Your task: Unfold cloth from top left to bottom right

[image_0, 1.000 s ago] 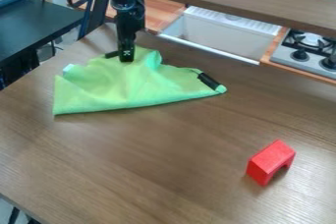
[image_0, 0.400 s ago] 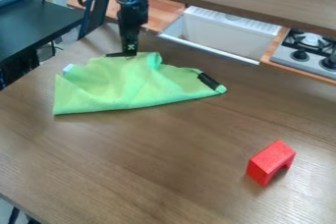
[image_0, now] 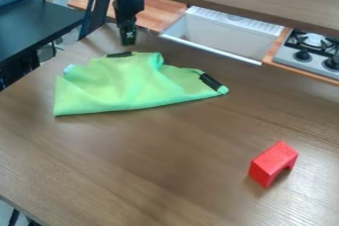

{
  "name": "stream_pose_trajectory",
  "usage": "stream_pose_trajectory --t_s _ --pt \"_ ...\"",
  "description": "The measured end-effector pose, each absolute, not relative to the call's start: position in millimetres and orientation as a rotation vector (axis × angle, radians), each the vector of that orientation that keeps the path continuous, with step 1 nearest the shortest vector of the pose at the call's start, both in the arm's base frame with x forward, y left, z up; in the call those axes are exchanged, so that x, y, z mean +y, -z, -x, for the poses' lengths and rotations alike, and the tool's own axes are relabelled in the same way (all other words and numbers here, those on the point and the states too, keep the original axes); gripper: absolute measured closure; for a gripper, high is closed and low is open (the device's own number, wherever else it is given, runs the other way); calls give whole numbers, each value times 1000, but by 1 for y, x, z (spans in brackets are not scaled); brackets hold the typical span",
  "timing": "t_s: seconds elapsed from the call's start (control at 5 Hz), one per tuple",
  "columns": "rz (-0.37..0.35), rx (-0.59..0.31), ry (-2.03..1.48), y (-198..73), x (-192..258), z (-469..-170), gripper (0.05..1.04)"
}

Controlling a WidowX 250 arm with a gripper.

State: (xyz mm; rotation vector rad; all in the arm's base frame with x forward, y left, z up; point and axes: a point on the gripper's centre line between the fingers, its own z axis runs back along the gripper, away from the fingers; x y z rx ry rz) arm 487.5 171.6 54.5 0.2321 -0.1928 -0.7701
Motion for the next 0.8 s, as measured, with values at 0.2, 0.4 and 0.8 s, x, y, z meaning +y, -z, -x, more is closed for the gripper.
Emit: stream_pose_trajectory --t_s 0.2,0.4,0.8 --pt "-242 -195 743 -58 178 -492 83" --pt "-241 -163 726 -47 183 -497 83" --pt "-248 -83 723 -24 190 -494 83"
